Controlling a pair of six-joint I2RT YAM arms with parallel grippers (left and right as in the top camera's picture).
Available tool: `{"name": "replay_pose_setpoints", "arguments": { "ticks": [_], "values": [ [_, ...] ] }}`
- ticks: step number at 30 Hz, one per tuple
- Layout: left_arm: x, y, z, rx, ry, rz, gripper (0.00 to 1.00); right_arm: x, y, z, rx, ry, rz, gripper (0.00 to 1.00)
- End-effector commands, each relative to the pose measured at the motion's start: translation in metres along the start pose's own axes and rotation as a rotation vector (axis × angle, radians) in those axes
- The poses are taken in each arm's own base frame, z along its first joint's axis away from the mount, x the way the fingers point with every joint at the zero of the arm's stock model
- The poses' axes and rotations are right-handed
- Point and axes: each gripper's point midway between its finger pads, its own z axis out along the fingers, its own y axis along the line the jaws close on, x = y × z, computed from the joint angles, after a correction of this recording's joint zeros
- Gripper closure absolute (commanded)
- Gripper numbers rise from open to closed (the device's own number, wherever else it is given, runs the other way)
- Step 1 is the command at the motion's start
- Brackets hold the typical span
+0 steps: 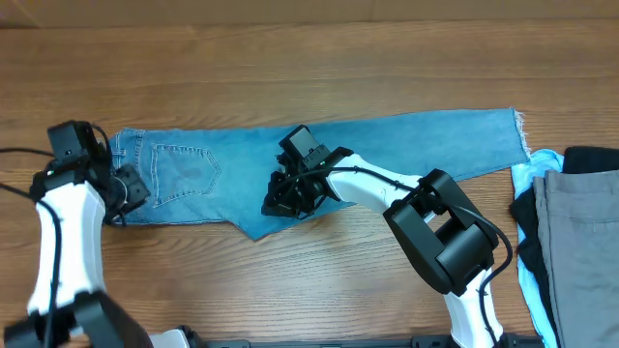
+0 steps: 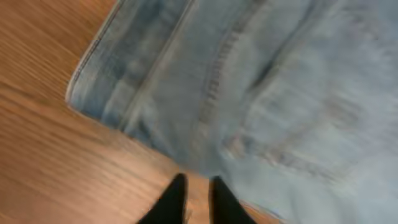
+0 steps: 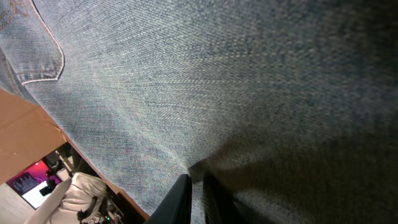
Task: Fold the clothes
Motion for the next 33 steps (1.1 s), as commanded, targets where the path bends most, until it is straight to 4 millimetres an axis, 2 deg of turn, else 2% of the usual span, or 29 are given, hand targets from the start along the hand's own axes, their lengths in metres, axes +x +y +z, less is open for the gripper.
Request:
{"name": "replay_pose_setpoints", "arguments": {
  "ticks": [1, 3, 6, 10, 12, 14, 16, 18, 20, 23, 26, 28, 30, 31, 33],
  "values": [
    [0.002, 0.022, 0.043, -0.069, 0.080, -0.102, 0.92, 0.006, -0.023, 0.011, 0.066, 0.024, 0.047, 0.89],
    [0.005, 0.037, 0.057, -0.131, 0.107, -0.123, 0.94, 0.007, -0.024, 0.011, 0.071, 0.027, 0.051, 0.89],
    [0.016, 0.079, 0.076, -0.274, 0.168, -0.221, 0.92, 0.010, -0.027, 0.010, 0.083, 0.036, 0.063, 0.90],
    [0.036, 0.126, 0.082, -0.365, 0.248, -0.382, 0.90, 0.011, -0.030, 0.010, 0.092, 0.039, 0.070, 0.90],
    [0.037, 0.133, 0.082, -0.341, 0.253, -0.428, 0.90, 0.012, -0.031, 0.010, 0.099, 0.044, 0.075, 0.90],
    [0.029, 0.121, 0.081, -0.180, 0.264, -0.466, 0.96, 0.014, -0.033, 0.010, 0.105, 0.051, 0.073, 0.89],
    [0.016, 0.109, 0.073, -0.081, 0.244, -0.444, 0.96, 0.016, -0.035, 0.009, 0.112, 0.059, 0.066, 0.89],
    [-0.004, 0.096, 0.053, 0.004, 0.196, -0.406, 0.96, 0.019, -0.033, 0.005, 0.115, 0.063, 0.040, 0.89],
    [-0.029, 0.079, 0.015, 0.094, 0.101, -0.359, 0.94, 0.019, -0.015, -0.010, 0.082, 0.038, -0.053, 0.89],
    [-0.051, 0.045, -0.029, 0.249, -0.022, -0.270, 0.92, 0.018, 0.020, -0.039, 0.014, -0.025, -0.175, 0.89],
    [-0.055, 0.019, -0.048, 0.305, -0.078, -0.169, 0.92, 0.014, 0.050, -0.060, -0.057, -0.093, -0.251, 0.89],
    [-0.051, -0.004, -0.048, 0.323, -0.073, -0.061, 0.92, 0.009, 0.068, -0.069, -0.111, -0.139, -0.284, 0.89],
    [-0.043, -0.029, -0.040, 0.341, -0.057, 0.058, 0.93, 0.003, 0.076, -0.070, -0.140, -0.163, -0.265, 0.90],
    [-0.033, -0.049, -0.028, 0.356, -0.034, 0.143, 0.92, -0.003, 0.075, -0.067, -0.138, -0.184, -0.260, 0.93],
    [-0.021, -0.065, -0.011, 0.357, 0.004, 0.210, 0.91, -0.015, 0.062, -0.063, -0.081, -0.230, -0.207, 0.96]
  ]
}}
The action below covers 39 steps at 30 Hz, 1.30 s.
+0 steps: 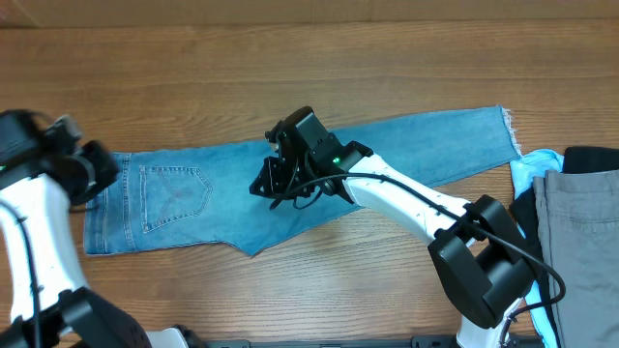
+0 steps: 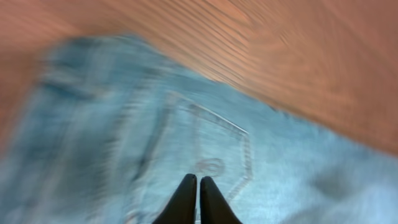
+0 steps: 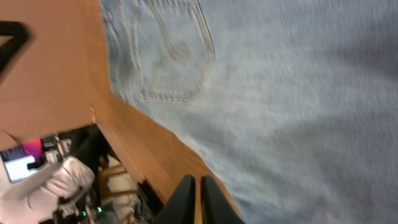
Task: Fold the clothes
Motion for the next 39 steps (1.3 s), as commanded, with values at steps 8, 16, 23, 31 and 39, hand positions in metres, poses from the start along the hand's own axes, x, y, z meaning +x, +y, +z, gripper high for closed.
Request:
{"name": "replay_pose_setpoints", "arguments": {
  "ticks": [8, 16, 23, 31, 39],
  "values": [
    [0.061, 0.002, 0.111, -0.033, 0.296, 0.149, 0.94, 0.002, -0.099, 0.030, 0.312, -0.032, 0.241, 0.96],
    [0.061, 0.065, 0.103, -0.354, 0.347, 0.074, 0.93, 0.024, -0.141, 0.030, 0.469, 0.005, 0.382, 0.96],
    [0.027, 0.096, 0.057, -0.518, 0.301, -0.087, 0.93, 0.024, -0.143, 0.028, 0.471, 0.007, 0.401, 0.96],
    [-0.010, -0.041, 0.016, 0.121, 0.284, 0.168, 0.91, 0.024, -0.117, 0.013, 0.417, 0.054, 0.183, 0.90],
    [0.045, -0.091, 0.031, 0.056, 0.413, 0.375, 0.93, -0.006, -0.055, -0.134, 0.468, -0.276, 0.151, 0.82]
  ]
}}
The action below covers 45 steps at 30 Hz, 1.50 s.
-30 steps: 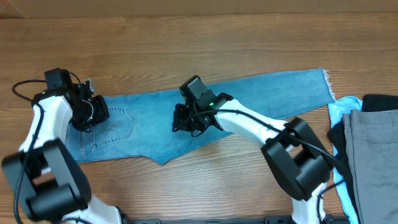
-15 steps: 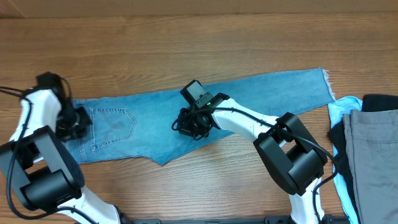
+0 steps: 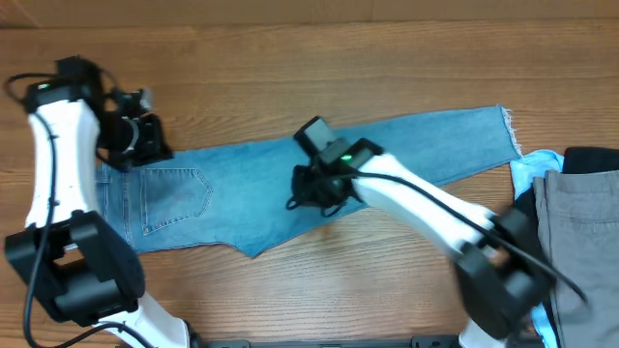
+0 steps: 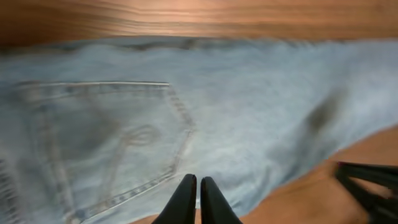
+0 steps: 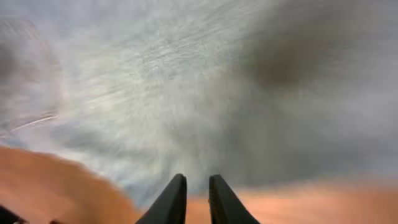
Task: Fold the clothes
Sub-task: 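Grasp the hem end with the right gripper and pull it right to straighten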
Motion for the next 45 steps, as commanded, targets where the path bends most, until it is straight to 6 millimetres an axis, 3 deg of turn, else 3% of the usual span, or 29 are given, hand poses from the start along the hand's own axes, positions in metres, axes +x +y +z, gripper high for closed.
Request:
{"name": "replay_pose_setpoints", "arguments": {
  "ticks": [1, 3, 6, 9, 11, 17, 21, 24, 27, 31, 33, 34, 35, 38, 40, 42, 44, 45],
  "values": [
    [0.011, -0.008, 0.018, -0.103, 0.035, 0.035, 0.94, -0.032, -0.016, -0.089, -0.011, -0.218, 0.082, 0.82],
    [0.022, 0.010, 0.037, -0.214, 0.063, -0.047, 0.95, -0.035, -0.029, -0.115, -0.020, -0.248, 0.125, 0.82],
    [0.057, 0.058, 0.062, -0.417, 0.104, -0.315, 0.96, -0.035, -0.055, -0.144, -0.019, -0.267, 0.203, 0.86],
    [0.078, 0.079, 0.083, -0.432, 0.114, -0.413, 0.96, -0.033, -0.071, -0.151, -0.002, -0.256, 0.252, 0.87],
    [0.080, 0.094, 0.095, -0.426, 0.076, -0.457, 0.96, -0.034, -0.076, -0.152, 0.005, -0.254, 0.267, 0.87],
    [0.038, 0.147, 0.116, -0.410, -0.149, -0.522, 0.96, -0.044, -0.071, -0.155, -0.020, -0.291, 0.256, 0.90],
    [0.002, 0.188, 0.146, -0.354, -0.245, -0.605, 0.96, -0.046, -0.070, -0.155, -0.026, -0.300, 0.253, 0.90],
    [-0.032, 0.191, 0.154, -0.251, -0.280, -0.584, 0.94, -0.046, -0.070, -0.155, -0.026, -0.299, 0.254, 0.86],
    [-0.066, 0.198, 0.134, -0.254, -0.352, -0.518, 0.81, -0.053, -0.082, -0.157, -0.001, -0.316, 0.282, 0.79],
    [-0.101, 0.204, 0.085, -0.292, -0.397, -0.434, 0.78, -0.067, -0.113, -0.161, 0.031, -0.341, 0.360, 0.70],
    [-0.120, 0.197, 0.045, -0.271, -0.415, -0.439, 0.78, -0.080, -0.149, -0.168, 0.070, -0.365, 0.403, 0.57],
    [-0.127, 0.191, 0.030, -0.252, -0.421, -0.436, 0.74, -0.087, -0.173, -0.173, 0.093, -0.375, 0.429, 0.47],
    [-0.134, 0.180, 0.009, -0.228, -0.419, -0.414, 0.70, -0.091, -0.195, -0.177, 0.112, -0.383, 0.456, 0.37],
    [-0.142, 0.147, -0.035, -0.161, -0.413, -0.337, 0.70, -0.097, -0.245, -0.185, 0.096, -0.370, 0.470, 0.19],
    [-0.144, 0.121, -0.056, -0.103, -0.403, -0.256, 0.70, -0.097, -0.275, -0.187, 0.091, -0.363, 0.500, 0.14],
    [-0.139, 0.082, -0.079, -0.008, -0.384, -0.148, 0.69, -0.099, -0.305, -0.185, 0.046, -0.351, 0.501, 0.11],
    [-0.121, 0.034, -0.102, 0.104, -0.343, -0.044, 0.65, -0.105, -0.323, -0.177, -0.077, -0.345, 0.453, 0.09],
    [-0.114, 0.023, -0.107, 0.109, -0.325, -0.027, 0.63, -0.108, -0.327, -0.173, -0.125, -0.344, 0.441, 0.09]
  ]
}}
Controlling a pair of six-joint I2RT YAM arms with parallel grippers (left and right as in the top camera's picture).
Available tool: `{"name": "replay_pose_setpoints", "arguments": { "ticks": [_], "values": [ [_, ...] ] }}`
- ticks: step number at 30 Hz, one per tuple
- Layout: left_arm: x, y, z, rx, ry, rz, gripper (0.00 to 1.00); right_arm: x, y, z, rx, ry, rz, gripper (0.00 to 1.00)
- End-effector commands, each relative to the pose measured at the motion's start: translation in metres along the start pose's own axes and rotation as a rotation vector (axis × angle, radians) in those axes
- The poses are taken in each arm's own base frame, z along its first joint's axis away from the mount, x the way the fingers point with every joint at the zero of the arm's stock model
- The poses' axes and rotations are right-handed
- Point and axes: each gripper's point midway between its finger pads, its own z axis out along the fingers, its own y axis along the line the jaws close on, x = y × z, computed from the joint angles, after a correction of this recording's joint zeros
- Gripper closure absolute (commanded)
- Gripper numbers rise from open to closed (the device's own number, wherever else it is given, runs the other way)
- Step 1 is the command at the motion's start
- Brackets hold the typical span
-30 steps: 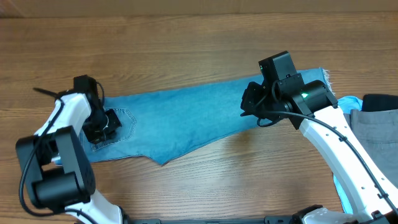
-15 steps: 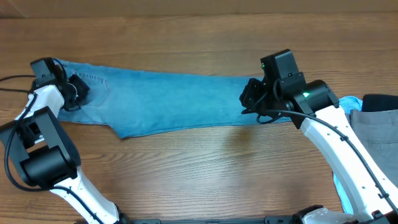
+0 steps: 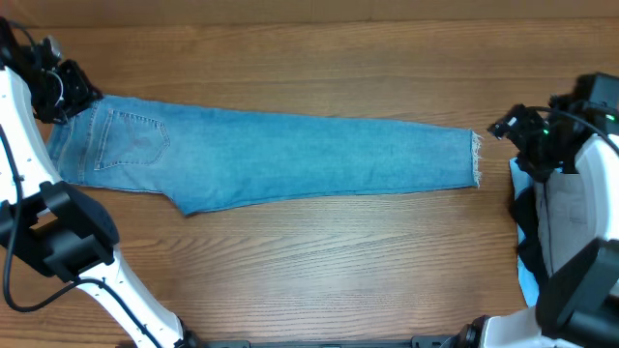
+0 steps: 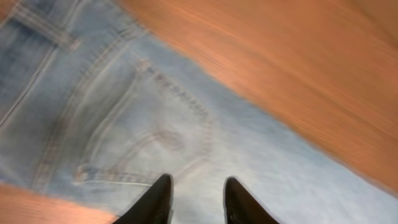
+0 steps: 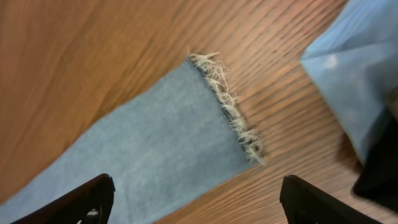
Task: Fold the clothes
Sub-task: 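Grasp the hem end with the right gripper and pull it right to straighten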
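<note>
Blue jeans (image 3: 290,155) lie flat in one long strip across the table, waist at the far left, frayed hem (image 3: 475,159) to the right. My left gripper (image 3: 70,97) is at the waist's upper corner; the left wrist view shows it (image 4: 198,182) open just above the back pocket (image 4: 143,134), holding nothing. My right gripper (image 3: 508,130) hovers just right of the hem. In the right wrist view it (image 5: 198,183) stands wide open above the frayed hem (image 5: 230,106), with nothing between its fingers.
A pile of clothes sits at the right edge: a grey garment (image 3: 580,222), black cloth (image 3: 527,227) and a light blue piece (image 3: 527,285), also seen as the light blue cloth (image 5: 354,81) close to the hem. Bare wood surrounds the jeans.
The jeans lie farther left and straighter. My left gripper went from shut over the pocket area to open at the far-left waist. My right gripper went from mid-jeans to the hem, now wide open.
First my left gripper was at the waistband and my right was low on the crotch area of the jeans. Then both were shut above the denim, the garment a little farther left. Later both sat over the jeans' upper half. Now the jeans are stretched out, both grippers open.
</note>
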Motion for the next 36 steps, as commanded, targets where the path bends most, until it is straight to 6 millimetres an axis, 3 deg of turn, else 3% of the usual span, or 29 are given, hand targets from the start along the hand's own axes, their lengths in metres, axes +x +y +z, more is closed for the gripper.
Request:
{"name": "replay_pose_setpoints", "arguments": {
  "ticks": [1, 5, 9, 10, 11, 12, 16, 19, 23, 28, 30, 34, 36],
  "values": [
    [0.020, -0.074, -0.047, 0.188, 0.015, 0.218, 0.62, -0.005, 0.001, 0.022, -0.232, 0.091, -0.126, 0.09],
    [0.056, -0.097, -0.076, 0.127, 0.069, 0.300, 0.64, 0.002, -0.019, 0.057, -0.217, 0.173, -0.133, 0.09],
    [0.078, -0.133, -0.137, 0.109, -0.058, 0.306, 0.58, 0.017, -0.028, 0.090, -0.203, 0.260, -0.125, 0.08],
    [0.084, -0.141, -0.153, 0.119, -0.092, 0.298, 0.53, 0.019, -0.029, 0.095, -0.201, 0.272, -0.124, 0.08],
    [0.089, -0.145, -0.166, 0.125, -0.122, 0.304, 0.36, 0.022, -0.030, 0.101, -0.200, 0.286, -0.129, 0.09],
    [0.093, -0.147, -0.176, 0.123, -0.146, 0.311, 0.03, 0.024, -0.031, 0.106, -0.199, 0.296, -0.134, 0.09],
    [0.109, -0.143, -0.224, 0.057, -0.282, 0.320, 0.00, 0.038, -0.032, 0.125, -0.194, 0.352, -0.144, 0.20],
    [0.117, -0.144, -0.241, 0.054, -0.327, 0.332, 0.00, 0.050, -0.029, 0.135, -0.189, 0.393, -0.152, 0.30],
    [0.120, -0.145, -0.246, 0.056, -0.339, 0.335, 0.00, 0.068, -0.030, 0.146, -0.164, 0.425, -0.181, 0.40],
    [0.117, -0.145, -0.241, 0.055, -0.327, 0.332, 0.00, 0.068, -0.027, 0.149, -0.186, 0.414, -0.185, 0.52],
    [0.117, -0.144, -0.240, 0.054, -0.324, 0.331, 0.00, 0.066, -0.026, 0.150, -0.195, 0.403, -0.188, 0.79],
    [0.116, -0.144, -0.239, 0.054, -0.323, 0.331, 0.00, 0.058, -0.025, 0.142, -0.193, 0.401, -0.171, 0.95],
    [0.116, -0.144, -0.239, 0.054, -0.323, 0.330, 0.00, 0.047, -0.024, 0.132, -0.169, 0.396, -0.157, 0.96]
  ]
}}
